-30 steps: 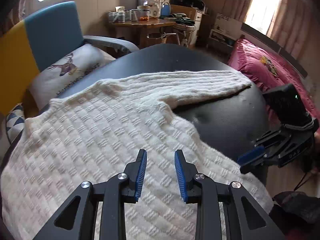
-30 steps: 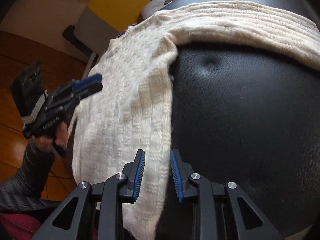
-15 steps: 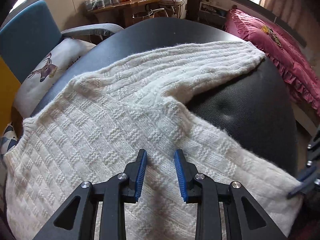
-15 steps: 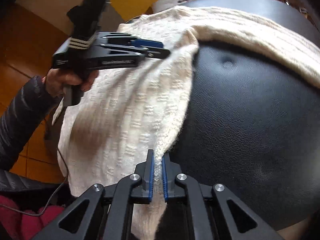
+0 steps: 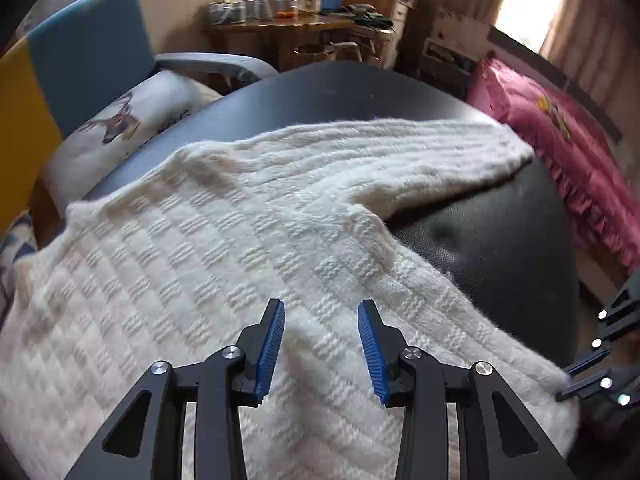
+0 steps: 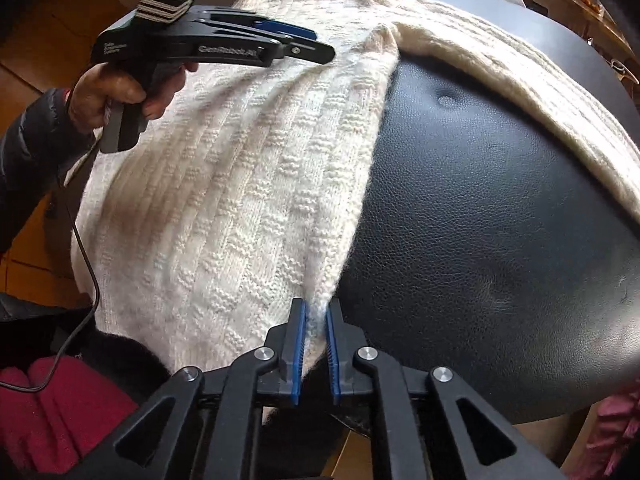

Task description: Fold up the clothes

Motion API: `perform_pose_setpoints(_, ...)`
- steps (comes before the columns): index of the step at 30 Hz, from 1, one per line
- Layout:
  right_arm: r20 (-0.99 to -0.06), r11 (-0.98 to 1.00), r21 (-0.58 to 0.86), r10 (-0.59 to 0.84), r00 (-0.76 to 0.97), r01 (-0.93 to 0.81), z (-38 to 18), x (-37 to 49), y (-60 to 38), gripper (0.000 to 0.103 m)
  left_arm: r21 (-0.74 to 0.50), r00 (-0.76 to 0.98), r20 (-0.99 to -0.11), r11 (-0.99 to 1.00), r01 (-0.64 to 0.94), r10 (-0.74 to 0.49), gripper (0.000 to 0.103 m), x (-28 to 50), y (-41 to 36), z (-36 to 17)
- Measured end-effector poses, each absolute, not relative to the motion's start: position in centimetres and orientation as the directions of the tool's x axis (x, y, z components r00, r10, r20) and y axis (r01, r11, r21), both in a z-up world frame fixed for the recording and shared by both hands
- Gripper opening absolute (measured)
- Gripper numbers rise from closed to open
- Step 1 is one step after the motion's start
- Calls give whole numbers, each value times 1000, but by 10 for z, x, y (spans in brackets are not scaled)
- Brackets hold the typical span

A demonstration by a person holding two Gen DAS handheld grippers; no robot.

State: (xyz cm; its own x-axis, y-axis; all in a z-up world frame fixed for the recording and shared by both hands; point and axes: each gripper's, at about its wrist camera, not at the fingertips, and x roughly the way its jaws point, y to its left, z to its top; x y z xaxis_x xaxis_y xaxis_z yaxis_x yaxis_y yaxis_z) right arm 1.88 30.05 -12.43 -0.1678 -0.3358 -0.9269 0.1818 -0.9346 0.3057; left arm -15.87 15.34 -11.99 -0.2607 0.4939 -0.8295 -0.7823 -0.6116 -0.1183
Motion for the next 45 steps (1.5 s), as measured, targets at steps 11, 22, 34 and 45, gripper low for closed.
perform_pose_setpoints(11, -832, -894, 339, -431, -350, 293, -87, 4, 236, 23, -364, -500, -714, -869, -334, 491, 47, -54, -135, -51)
perform_pose_setpoints(22, -896, -930, 284, -343, -281, 232, -121, -11, 195, 23, -549, -447, -706, -823, -145, 550, 52, 47, -226, -117)
perform_pose_setpoints(34, -880, -931, 248, -332, -340, 267, -109, -4, 183, 23, -534, -455, -704, -829, -167, 545, 46, 67, -194, -142)
perform_pose_setpoints(45, -928, -844, 56, -241, -284, 533, -117, -5, 102, 23, -441, -448, -775, -889, -122, 446, 8, 72, -189, -143)
